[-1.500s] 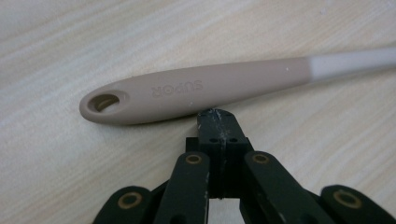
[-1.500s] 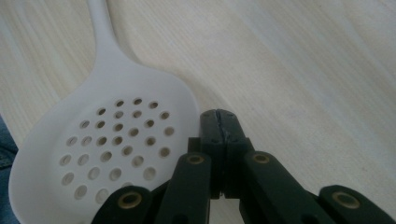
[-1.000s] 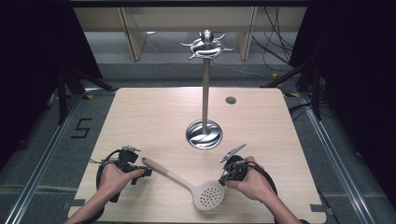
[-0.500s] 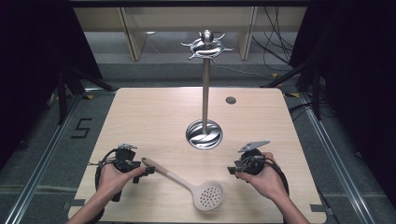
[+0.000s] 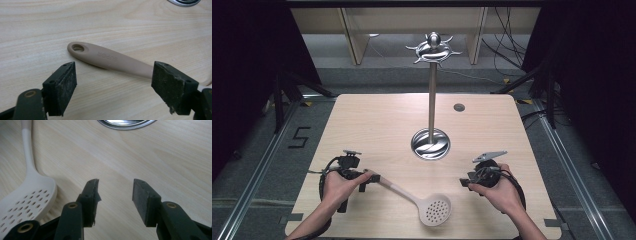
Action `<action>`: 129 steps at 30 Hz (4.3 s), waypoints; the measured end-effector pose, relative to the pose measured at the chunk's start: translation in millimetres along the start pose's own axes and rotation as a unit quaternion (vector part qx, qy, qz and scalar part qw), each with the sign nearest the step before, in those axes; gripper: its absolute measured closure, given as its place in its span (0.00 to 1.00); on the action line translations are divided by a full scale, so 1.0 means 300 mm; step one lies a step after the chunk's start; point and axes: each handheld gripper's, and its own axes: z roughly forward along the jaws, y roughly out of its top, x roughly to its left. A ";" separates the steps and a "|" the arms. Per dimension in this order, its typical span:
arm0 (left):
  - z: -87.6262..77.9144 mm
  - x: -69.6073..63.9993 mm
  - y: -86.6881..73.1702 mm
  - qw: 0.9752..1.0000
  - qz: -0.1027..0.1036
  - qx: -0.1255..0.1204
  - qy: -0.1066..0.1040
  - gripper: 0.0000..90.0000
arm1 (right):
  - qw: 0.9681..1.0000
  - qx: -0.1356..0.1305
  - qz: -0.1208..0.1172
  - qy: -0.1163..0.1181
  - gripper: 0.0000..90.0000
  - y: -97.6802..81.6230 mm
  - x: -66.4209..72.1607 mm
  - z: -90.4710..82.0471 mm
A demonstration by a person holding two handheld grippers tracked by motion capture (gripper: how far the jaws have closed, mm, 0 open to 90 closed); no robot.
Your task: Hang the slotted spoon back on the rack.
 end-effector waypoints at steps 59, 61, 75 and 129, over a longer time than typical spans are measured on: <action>0.115 -0.009 0.109 0.994 -0.050 0.058 0.081 0.35 | 0.999 0.041 0.009 0.017 0.58 -0.022 0.024 0.025; 0.114 -0.007 0.113 0.994 -0.042 0.060 0.082 0.39 | 0.999 0.037 0.002 0.017 0.58 -0.022 0.020 0.029; 0.123 -0.021 0.124 0.993 0.016 0.076 0.084 0.63 | 0.998 0.053 0.007 0.021 0.57 -0.023 0.027 0.028; 0.121 -0.100 0.093 0.981 0.030 0.159 0.111 0.70 | 0.997 0.068 0.007 0.025 0.55 -0.028 0.029 0.036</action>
